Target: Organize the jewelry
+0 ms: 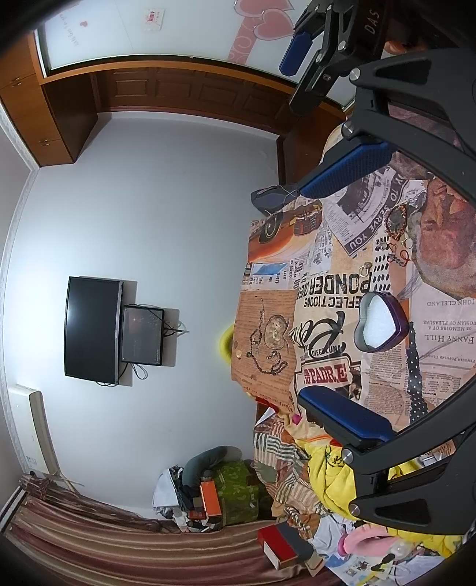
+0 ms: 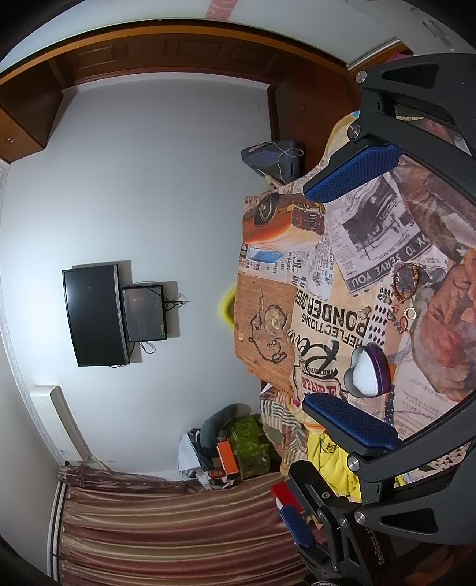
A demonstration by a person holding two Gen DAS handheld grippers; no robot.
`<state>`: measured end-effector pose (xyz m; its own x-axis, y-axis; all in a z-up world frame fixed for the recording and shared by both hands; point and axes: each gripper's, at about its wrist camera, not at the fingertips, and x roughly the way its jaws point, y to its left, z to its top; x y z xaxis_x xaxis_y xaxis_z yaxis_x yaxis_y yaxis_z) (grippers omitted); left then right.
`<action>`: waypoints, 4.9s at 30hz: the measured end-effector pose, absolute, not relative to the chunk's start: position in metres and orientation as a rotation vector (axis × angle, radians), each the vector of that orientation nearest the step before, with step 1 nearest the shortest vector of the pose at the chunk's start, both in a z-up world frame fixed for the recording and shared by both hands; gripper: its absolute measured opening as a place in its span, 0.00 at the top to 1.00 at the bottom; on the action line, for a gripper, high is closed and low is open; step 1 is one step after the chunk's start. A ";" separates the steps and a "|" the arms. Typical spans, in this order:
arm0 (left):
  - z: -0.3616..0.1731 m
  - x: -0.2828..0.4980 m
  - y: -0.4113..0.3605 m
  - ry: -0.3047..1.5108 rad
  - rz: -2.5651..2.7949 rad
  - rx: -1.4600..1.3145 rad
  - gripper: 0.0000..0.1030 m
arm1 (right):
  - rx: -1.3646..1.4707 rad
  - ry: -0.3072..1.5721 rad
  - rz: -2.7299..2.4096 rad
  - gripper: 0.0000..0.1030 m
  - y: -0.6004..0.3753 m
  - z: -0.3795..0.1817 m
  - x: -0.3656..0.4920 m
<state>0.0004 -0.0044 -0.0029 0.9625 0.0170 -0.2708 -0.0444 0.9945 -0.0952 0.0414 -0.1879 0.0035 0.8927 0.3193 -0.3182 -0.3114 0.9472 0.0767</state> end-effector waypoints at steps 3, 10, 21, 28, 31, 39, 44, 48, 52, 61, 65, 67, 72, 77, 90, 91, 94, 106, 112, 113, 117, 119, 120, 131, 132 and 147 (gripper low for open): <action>-0.002 0.000 -0.005 0.275 0.032 -0.099 0.00 | 0.025 0.334 0.327 0.00 -0.188 0.003 0.041; 0.000 -0.002 -0.005 0.271 0.030 -0.094 0.00 | 0.026 0.335 0.328 0.00 -0.187 0.004 0.041; -0.004 0.003 -0.004 0.281 0.023 -0.104 0.00 | 0.034 0.339 0.323 0.00 -0.187 0.004 0.040; -0.006 0.004 -0.004 0.288 0.025 -0.101 0.00 | 0.040 0.342 0.319 0.00 -0.189 0.004 0.038; -0.008 0.005 -0.003 0.288 0.027 -0.106 0.00 | 0.044 0.344 0.318 0.00 -0.190 0.004 0.039; -0.008 0.004 -0.002 0.288 0.026 -0.107 0.00 | 0.047 0.345 0.320 0.00 -0.190 0.005 0.039; -0.009 0.004 -0.003 0.286 0.027 -0.102 0.00 | 0.047 0.345 0.320 0.00 -0.190 0.005 0.039; -0.011 0.005 -0.005 0.287 0.027 -0.100 0.00 | 0.048 0.345 0.321 0.00 -0.190 0.005 0.039; -0.012 0.006 -0.005 0.287 0.027 -0.100 0.00 | 0.049 0.350 0.321 0.00 -0.189 0.004 0.040; -0.016 0.011 -0.004 0.298 0.031 -0.100 0.00 | 0.047 0.362 0.326 0.00 -0.189 -0.002 0.046; -0.019 0.018 -0.004 0.316 0.030 -0.103 0.00 | 0.048 0.376 0.326 0.00 -0.189 -0.006 0.052; -0.024 0.025 -0.003 0.335 0.028 -0.106 0.00 | 0.046 0.387 0.324 0.00 -0.191 -0.010 0.056; -0.040 0.046 -0.001 0.402 0.040 -0.098 0.00 | 0.031 0.439 0.300 0.00 -0.194 -0.028 0.074; -0.068 0.072 -0.001 0.501 0.060 -0.079 0.00 | 0.014 0.525 0.275 0.00 -0.200 -0.052 0.095; -0.152 0.132 -0.004 0.805 -0.027 -0.104 0.16 | -0.026 0.791 0.287 0.10 -0.215 -0.123 0.137; -0.157 0.134 -0.004 0.820 -0.042 -0.111 0.19 | -0.031 0.812 0.299 0.12 -0.215 -0.128 0.140; -0.171 0.142 -0.009 0.873 -0.098 -0.131 0.26 | -0.027 0.862 0.334 0.22 -0.214 -0.143 0.146; -0.207 0.170 -0.028 1.003 -0.233 -0.164 0.67 | 0.015 0.979 0.434 0.56 -0.213 -0.174 0.170; -0.211 0.181 -0.034 1.006 -0.257 -0.121 0.71 | 0.006 1.031 0.468 0.70 -0.207 -0.188 0.185; -0.212 0.183 -0.036 1.008 -0.263 -0.111 0.71 | 0.001 1.038 0.473 0.73 -0.205 -0.190 0.187; -0.216 0.188 -0.044 1.013 -0.286 -0.072 0.73 | -0.035 1.032 0.490 0.76 -0.198 -0.193 0.188; -0.218 0.189 -0.047 1.016 -0.291 -0.052 0.84 | -0.054 1.028 0.494 0.82 -0.194 -0.195 0.188; -0.220 0.189 -0.048 1.016 -0.291 -0.048 0.88 | -0.061 1.026 0.496 0.85 -0.193 -0.195 0.189; -0.216 0.189 -0.045 1.001 -0.301 -0.083 0.95 | -0.031 1.016 0.491 0.97 -0.197 -0.193 0.194; -0.214 0.187 -0.044 0.993 -0.297 -0.083 0.95 | -0.020 1.010 0.486 0.97 -0.200 -0.190 0.193; -0.148 0.156 -0.024 0.826 -0.271 -0.117 0.95 | -0.014 0.866 0.453 0.97 -0.206 -0.131 0.172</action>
<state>0.1562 -0.0239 -0.1485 0.6456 -0.2828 -0.7094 0.1922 0.9592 -0.2074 0.1716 -0.2061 -0.1313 0.5597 0.3783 -0.7373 -0.3896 0.9054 0.1688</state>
